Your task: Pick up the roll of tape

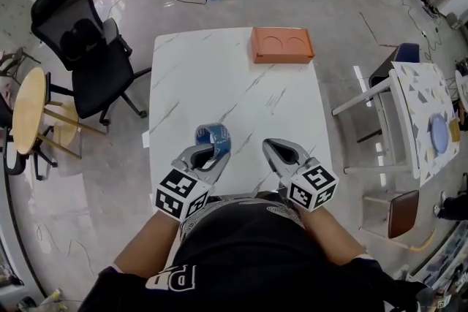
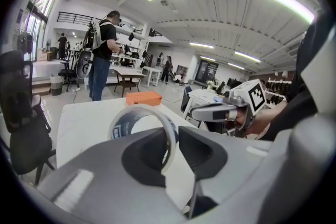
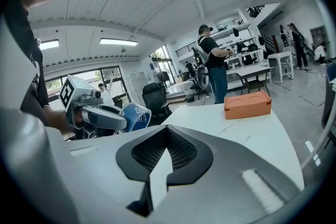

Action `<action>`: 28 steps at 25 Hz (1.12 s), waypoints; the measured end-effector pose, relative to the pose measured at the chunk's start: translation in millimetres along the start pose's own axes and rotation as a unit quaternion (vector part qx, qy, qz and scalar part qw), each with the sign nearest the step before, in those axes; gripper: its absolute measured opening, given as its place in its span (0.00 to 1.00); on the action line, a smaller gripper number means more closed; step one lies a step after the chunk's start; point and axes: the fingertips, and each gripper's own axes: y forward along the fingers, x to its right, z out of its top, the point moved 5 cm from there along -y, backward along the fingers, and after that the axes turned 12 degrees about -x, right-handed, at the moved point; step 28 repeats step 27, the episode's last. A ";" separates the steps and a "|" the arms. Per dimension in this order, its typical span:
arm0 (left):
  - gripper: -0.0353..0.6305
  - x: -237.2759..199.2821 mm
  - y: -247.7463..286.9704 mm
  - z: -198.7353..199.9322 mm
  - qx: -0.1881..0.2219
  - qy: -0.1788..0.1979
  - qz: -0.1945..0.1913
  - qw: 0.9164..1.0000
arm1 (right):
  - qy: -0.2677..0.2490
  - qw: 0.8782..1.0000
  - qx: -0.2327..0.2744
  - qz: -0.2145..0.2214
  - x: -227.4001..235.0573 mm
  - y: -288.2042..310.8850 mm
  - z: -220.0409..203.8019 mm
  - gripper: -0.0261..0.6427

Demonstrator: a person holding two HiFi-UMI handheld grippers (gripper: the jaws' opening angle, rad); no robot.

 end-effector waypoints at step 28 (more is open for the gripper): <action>0.24 -6.1 1.2 1.0 -0.008 0.014 0.012 1.000 | -0.001 1.000 -0.001 0.001 3.8 6.2 0.3 0.03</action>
